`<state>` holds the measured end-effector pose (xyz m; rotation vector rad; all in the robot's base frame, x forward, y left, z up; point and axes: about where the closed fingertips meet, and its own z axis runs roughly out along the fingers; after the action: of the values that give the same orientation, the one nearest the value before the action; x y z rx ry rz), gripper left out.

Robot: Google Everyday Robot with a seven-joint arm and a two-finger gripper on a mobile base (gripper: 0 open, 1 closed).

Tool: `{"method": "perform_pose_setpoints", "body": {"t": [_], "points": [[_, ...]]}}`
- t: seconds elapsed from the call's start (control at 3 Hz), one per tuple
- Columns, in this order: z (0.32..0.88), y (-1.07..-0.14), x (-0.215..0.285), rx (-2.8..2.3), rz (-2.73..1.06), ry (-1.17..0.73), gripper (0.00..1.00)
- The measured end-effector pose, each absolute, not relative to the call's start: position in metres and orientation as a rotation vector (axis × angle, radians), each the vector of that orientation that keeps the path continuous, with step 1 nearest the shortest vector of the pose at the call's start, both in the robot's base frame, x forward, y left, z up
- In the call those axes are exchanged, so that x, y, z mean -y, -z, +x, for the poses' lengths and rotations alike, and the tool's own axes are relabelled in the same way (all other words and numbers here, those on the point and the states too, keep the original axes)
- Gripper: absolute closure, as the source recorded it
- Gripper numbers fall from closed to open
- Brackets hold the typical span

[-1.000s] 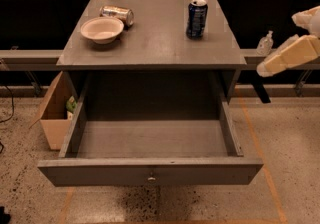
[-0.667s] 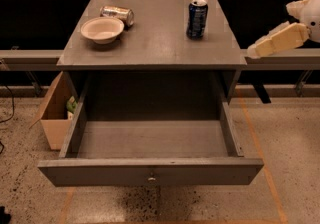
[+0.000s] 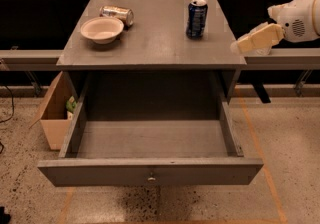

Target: Place pepsi can into top drawer

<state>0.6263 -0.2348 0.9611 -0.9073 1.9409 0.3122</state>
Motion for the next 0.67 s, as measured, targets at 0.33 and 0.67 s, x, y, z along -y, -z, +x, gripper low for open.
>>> {"method": "perform_pose_setpoints", "body": {"t": [0.33, 0.67], "points": [[0.627, -0.956, 0.23, -1.951, -0.905, -0.349, 0.0], [0.651, -0.939, 0.205, -1.908, -0.863, -0.452, 0.0]]}}
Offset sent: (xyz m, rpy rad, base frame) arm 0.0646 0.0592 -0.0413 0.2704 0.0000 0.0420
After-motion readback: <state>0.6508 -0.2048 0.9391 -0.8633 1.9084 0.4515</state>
